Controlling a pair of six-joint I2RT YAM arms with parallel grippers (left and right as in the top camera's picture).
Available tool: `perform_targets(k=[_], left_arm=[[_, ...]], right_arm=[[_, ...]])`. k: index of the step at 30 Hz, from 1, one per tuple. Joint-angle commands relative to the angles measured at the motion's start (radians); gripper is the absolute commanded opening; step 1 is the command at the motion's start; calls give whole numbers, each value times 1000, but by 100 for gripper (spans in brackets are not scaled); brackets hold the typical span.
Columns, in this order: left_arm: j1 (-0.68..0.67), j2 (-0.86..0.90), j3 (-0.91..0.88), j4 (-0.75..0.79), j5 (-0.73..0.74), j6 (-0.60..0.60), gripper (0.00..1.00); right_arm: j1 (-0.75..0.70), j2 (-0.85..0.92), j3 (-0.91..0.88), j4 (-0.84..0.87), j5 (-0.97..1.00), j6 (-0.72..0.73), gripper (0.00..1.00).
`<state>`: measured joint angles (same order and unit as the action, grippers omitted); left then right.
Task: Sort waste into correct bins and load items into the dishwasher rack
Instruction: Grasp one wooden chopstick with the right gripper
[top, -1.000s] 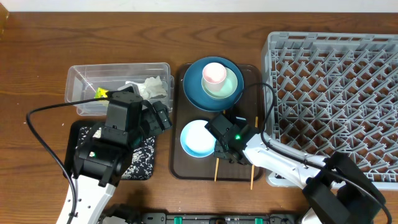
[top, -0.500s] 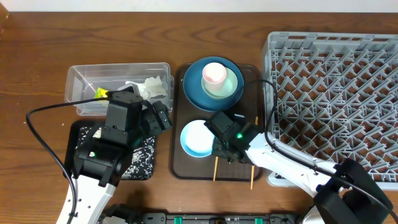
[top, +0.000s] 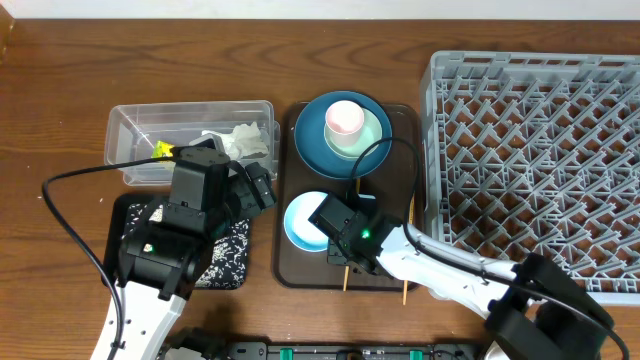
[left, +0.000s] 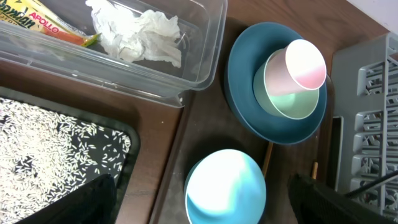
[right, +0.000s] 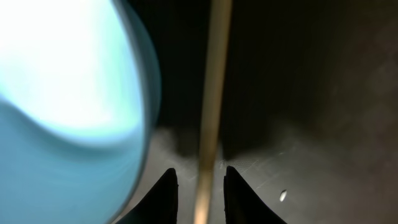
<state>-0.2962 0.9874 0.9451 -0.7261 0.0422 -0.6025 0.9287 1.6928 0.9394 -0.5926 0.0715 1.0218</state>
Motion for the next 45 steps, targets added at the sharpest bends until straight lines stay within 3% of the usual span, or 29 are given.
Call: perform_targets(k=[1, 13, 19, 36, 40, 45], left_arm=[[4, 0, 14, 0, -9, 3, 90], [4, 0, 14, 0, -9, 3, 91], [4, 0, 14, 0, -9, 3, 91], [4, 0, 14, 0, -9, 3, 91], [4, 0, 14, 0, -9, 3, 91], [4, 0, 14, 0, -9, 3, 91]], right_arm=[[6, 9, 14, -2, 60, 18, 24], [-5, 10, 11, -13, 97, 18, 27], [-6, 10, -6, 23, 173, 18, 33], [-5, 11, -51, 103, 176, 18, 28], [-5, 11, -51, 103, 176, 18, 18], [-5, 11, -51, 101, 176, 18, 13]])
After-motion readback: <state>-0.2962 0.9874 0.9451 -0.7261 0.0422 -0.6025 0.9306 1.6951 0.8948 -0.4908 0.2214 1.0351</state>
